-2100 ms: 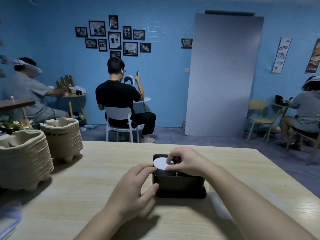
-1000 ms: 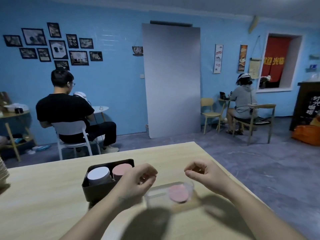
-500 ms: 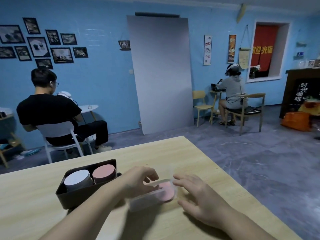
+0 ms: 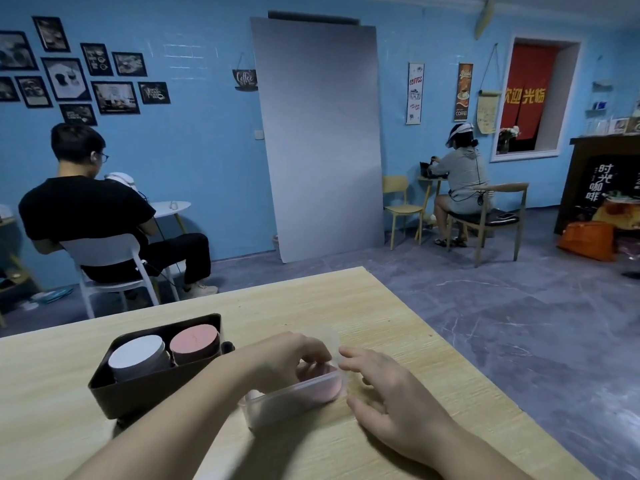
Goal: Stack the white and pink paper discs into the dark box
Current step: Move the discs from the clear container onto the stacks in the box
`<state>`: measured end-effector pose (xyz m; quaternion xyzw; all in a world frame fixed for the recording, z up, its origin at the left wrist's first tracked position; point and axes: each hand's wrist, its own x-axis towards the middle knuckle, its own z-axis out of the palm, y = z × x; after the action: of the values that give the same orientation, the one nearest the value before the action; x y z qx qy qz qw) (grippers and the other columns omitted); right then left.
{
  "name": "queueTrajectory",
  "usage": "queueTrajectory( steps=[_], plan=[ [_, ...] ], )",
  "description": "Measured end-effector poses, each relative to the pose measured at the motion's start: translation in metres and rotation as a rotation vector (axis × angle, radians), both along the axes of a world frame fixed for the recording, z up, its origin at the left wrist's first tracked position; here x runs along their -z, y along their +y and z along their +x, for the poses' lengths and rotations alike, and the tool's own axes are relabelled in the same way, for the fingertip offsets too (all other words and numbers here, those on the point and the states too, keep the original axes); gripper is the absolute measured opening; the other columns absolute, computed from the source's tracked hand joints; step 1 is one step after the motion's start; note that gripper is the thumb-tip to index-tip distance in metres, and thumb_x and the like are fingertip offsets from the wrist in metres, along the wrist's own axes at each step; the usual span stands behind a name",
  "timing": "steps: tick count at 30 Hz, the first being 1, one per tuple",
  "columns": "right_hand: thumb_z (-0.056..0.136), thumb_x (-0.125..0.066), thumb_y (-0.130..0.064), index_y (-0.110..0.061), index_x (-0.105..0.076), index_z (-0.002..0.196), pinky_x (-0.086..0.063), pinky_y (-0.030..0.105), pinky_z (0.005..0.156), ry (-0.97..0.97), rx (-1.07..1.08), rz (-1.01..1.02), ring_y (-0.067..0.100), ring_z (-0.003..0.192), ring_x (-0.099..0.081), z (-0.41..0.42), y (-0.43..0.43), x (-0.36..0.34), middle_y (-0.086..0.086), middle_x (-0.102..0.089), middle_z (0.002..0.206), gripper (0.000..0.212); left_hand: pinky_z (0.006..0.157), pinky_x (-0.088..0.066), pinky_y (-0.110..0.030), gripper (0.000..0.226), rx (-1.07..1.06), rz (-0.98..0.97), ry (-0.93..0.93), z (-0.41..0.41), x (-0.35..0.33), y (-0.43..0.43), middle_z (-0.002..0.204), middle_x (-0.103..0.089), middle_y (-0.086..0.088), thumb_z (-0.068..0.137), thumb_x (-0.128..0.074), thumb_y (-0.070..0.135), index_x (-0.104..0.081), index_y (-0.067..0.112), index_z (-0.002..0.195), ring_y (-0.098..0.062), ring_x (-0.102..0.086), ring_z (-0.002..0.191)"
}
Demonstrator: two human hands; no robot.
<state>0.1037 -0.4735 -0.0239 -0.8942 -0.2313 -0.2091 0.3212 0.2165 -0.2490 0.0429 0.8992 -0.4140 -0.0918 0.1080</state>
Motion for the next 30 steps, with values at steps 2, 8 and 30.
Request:
queueTrajectory(
  steps=[2, 8, 30],
  plan=[
    [0.091, -0.063, -0.036, -0.049, -0.044, 0.139, -0.045, 0.028, 0.108, -0.011, 0.005, -0.011, -0.003, 0.138, -0.042, 0.001, 0.0, 0.001, -0.027, -0.044, 0.151, 0.053, 0.098, -0.052, -0.028, 0.033, 0.004, -0.009, 0.01, 0.0, 0.001, 0.002, 0.118, -0.068, 0.015, 0.093, -0.063, 0.023, -0.065, 0.033, 0.125, -0.004, -0.061, 0.108],
    [0.091, -0.063, -0.037, -0.051, -0.042, 0.138, -0.042, 0.023, 0.109, -0.026, 0.003, -0.048, -0.004, 0.139, -0.039, 0.001, 0.001, 0.0, -0.027, -0.039, 0.155, 0.054, 0.094, -0.053, -0.027, 0.029, -0.028, -0.086, 0.018, -0.004, 0.003, 0.006, 0.112, -0.071, 0.012, 0.091, -0.065, 0.027, -0.068, 0.028, 0.12, -0.007, -0.065, 0.101],
    [0.093, -0.066, -0.04, -0.027, -0.069, 0.104, -0.051, 0.026, 0.088, -0.202, 0.034, -0.091, 0.004, 0.108, -0.057, 0.014, 0.018, -0.013, -0.019, -0.067, 0.11, 0.017, 0.089, -0.057, -0.023, 0.048, -0.286, -0.687, 0.139, -0.026, -0.023, 0.075, 0.108, -0.071, 0.023, 0.065, -0.084, 0.04, -0.07, 0.031, 0.11, -0.002, -0.068, 0.106]
  ],
)
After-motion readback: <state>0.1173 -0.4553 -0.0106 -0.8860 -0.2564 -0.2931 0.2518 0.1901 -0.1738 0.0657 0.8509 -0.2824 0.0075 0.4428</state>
